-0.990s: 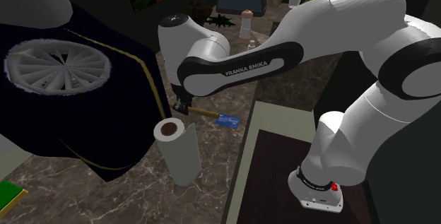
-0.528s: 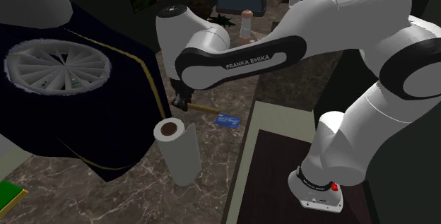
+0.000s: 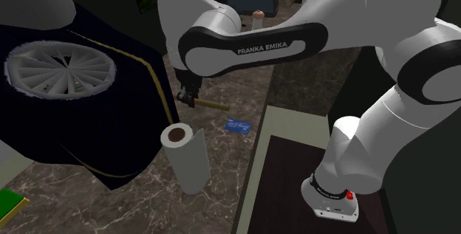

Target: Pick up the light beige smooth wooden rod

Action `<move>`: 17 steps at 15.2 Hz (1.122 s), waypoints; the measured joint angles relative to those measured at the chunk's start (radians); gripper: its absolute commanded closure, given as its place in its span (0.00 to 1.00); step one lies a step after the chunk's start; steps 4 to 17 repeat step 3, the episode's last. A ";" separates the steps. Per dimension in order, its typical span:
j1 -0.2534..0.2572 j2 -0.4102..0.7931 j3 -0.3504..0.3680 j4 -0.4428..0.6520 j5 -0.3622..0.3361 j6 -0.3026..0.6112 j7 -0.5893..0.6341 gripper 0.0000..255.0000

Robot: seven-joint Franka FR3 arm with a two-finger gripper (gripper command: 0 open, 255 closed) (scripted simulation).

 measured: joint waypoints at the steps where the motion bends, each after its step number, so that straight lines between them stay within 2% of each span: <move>1: 0.000 -0.001 0.000 0.013 0.000 -0.013 -0.002 1.00; 3: 0.000 0.000 0.000 0.036 0.001 -0.035 -0.003 1.00; 17: 0.000 0.000 0.000 0.036 0.001 -0.035 -0.003 1.00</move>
